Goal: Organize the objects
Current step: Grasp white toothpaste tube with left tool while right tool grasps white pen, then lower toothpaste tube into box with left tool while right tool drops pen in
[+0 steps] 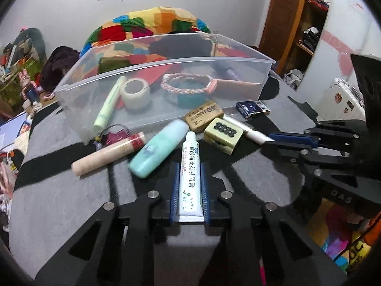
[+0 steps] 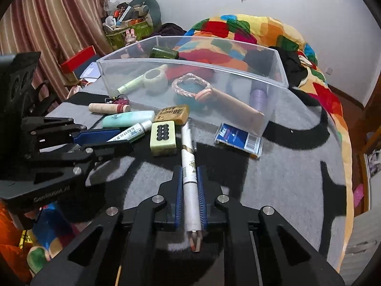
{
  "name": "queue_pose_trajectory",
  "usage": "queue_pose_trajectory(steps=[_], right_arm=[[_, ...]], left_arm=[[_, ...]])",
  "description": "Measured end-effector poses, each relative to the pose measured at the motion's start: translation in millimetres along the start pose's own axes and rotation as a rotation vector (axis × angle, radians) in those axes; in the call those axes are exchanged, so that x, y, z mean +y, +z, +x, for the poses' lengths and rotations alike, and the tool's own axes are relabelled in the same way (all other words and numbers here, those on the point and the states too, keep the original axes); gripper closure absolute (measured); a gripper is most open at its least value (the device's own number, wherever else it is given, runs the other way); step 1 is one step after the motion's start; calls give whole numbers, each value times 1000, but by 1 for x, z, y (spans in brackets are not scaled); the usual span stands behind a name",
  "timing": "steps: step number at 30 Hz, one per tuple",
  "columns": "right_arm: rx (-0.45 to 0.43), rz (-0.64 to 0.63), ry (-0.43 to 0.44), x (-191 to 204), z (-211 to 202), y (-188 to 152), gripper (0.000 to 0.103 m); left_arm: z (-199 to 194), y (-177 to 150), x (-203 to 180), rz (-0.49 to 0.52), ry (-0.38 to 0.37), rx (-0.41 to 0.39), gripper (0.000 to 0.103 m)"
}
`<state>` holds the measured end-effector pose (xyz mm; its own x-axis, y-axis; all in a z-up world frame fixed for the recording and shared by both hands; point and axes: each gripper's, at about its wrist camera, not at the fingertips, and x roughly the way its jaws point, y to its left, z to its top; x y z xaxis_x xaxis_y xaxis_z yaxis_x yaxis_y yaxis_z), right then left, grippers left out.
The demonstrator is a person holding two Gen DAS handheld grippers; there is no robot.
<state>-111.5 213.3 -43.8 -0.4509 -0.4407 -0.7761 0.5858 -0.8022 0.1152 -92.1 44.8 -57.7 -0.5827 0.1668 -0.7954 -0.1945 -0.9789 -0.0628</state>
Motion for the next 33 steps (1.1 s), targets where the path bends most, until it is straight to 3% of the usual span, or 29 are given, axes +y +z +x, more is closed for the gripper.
queue_pose_trajectory(steps=[7,18,25,33], right_arm=[[-58,43,27,-5,-28,-4,93],[-190,60,48,-6,-67,16,93],[-226,53,54,-1,-69,40,93],[-226,8,57,5,-55,71,93]], left_arm=[[-25,-5,5,-30,3,-46,86],[-66,17,8,-40,-6,-180,86],[-73,37,15,-63,8,-237,86],[-65,63,27,-96,20,-247,86]])
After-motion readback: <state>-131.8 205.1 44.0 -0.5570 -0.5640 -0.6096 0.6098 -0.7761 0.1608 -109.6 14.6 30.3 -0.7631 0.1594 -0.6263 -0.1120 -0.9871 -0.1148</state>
